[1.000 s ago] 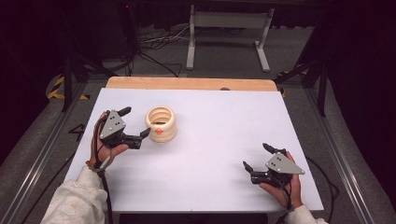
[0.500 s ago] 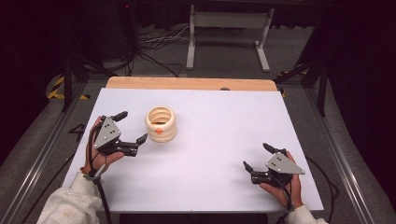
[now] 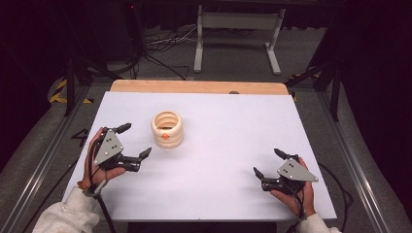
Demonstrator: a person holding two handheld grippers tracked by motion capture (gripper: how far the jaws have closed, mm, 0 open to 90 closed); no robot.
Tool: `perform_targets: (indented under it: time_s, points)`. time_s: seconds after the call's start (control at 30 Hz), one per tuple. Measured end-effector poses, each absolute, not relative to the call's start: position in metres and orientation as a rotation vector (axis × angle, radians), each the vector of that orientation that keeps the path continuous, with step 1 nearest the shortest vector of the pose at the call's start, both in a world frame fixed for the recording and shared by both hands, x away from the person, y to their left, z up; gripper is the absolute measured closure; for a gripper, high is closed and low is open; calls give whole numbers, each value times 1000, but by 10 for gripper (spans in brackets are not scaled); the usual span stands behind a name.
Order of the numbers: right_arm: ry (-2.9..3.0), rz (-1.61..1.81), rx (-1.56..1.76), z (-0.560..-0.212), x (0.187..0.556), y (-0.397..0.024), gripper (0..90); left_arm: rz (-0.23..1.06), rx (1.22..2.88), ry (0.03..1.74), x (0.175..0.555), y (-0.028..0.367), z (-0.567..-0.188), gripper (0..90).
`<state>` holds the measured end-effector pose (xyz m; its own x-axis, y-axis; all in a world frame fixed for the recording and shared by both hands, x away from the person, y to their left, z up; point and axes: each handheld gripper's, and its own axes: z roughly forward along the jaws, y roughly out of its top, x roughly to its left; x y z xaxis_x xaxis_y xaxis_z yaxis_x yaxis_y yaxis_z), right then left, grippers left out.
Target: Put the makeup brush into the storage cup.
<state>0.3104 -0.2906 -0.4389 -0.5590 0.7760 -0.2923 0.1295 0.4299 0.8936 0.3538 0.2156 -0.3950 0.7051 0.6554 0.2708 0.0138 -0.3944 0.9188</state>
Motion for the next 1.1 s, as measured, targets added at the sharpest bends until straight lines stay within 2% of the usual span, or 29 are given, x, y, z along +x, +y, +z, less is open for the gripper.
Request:
perform_targets:
  time_s: [0.73, 1.1]
  points:
    - [1963, 1142, 763, -439, 310, -293, 88, 702, 1908, 569, 331, 219, -429, 35]
    - [1955, 1139, 765, -439, 306, -298, 83, 613, 1915, 588, 316, 220, -443, 40]
